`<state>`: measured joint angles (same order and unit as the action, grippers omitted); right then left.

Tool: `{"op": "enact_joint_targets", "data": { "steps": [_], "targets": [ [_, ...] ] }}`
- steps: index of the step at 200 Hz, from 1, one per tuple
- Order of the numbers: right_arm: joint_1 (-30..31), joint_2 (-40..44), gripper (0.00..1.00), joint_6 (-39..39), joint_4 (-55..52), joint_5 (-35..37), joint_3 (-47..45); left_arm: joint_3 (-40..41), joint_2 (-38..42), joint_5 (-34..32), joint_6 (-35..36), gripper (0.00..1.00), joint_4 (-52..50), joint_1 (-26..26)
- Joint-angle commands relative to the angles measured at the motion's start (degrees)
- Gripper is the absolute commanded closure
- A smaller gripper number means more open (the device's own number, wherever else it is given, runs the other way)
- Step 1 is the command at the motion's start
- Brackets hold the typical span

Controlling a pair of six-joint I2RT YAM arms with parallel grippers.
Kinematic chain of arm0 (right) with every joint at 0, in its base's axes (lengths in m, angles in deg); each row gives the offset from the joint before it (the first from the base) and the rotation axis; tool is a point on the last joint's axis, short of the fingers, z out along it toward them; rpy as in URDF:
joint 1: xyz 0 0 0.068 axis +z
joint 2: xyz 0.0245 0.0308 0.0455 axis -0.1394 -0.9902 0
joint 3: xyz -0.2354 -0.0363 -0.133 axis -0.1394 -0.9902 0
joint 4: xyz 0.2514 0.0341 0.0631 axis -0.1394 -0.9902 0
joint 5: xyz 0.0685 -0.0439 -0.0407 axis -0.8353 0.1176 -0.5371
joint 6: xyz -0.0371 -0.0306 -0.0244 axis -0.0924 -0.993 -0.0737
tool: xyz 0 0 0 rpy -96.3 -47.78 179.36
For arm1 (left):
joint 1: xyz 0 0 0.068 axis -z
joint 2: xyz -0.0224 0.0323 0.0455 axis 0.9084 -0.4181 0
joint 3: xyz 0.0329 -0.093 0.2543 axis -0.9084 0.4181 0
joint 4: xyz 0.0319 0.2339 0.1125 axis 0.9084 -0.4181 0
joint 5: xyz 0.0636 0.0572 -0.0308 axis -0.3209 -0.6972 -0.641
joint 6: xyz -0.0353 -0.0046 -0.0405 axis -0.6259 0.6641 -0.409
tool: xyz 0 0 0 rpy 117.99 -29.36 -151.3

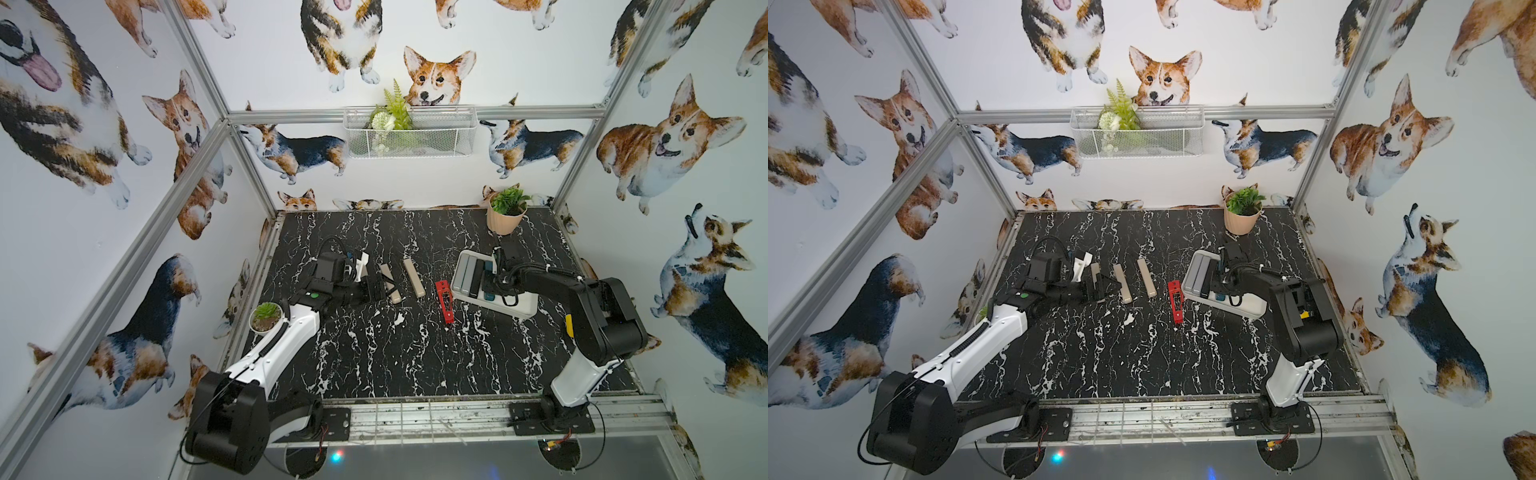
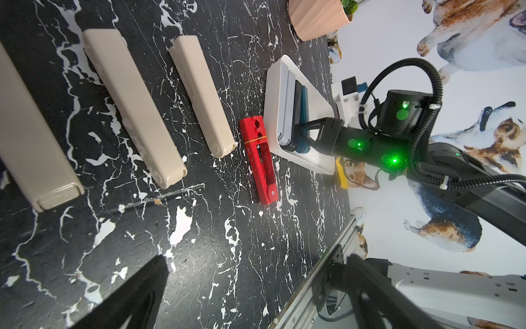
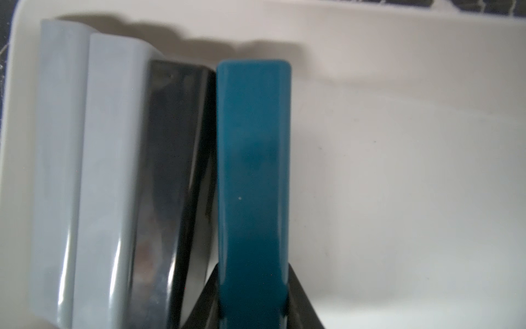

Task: Put the pruning pliers into the storage box
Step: Place the pruning pliers in the storage box.

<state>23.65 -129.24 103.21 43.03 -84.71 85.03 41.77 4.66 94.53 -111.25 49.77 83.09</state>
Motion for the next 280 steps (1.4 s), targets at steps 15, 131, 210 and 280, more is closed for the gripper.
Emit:
{"op": "enact_joint_targets", "data": {
  "steps": [15,131,210,280],
  "targets": [
    [0.0,-0.2,0.86,-0.4,1.3,0.2,0.3,0.1,0.3,0.2,0.2,0.00,1.0,0.0],
    [-0.1,1.9,0.52,-0.5,1.3,-0.5,0.2,0.9,0.5,0.4,-0.3,0.00,1.8,0.0],
    [-0.1,9.2,0.51,-0.3,0.2,1.0,-1.5,1.4,0.8,0.4,-0.5,0.00,2.0,0.0],
    [-0.9,7.2,0.87,-0.3,-0.2,2.5,-1.7,1.7,0.9,0.5,-0.9,0.00,2.4,0.0]
  ]
}}
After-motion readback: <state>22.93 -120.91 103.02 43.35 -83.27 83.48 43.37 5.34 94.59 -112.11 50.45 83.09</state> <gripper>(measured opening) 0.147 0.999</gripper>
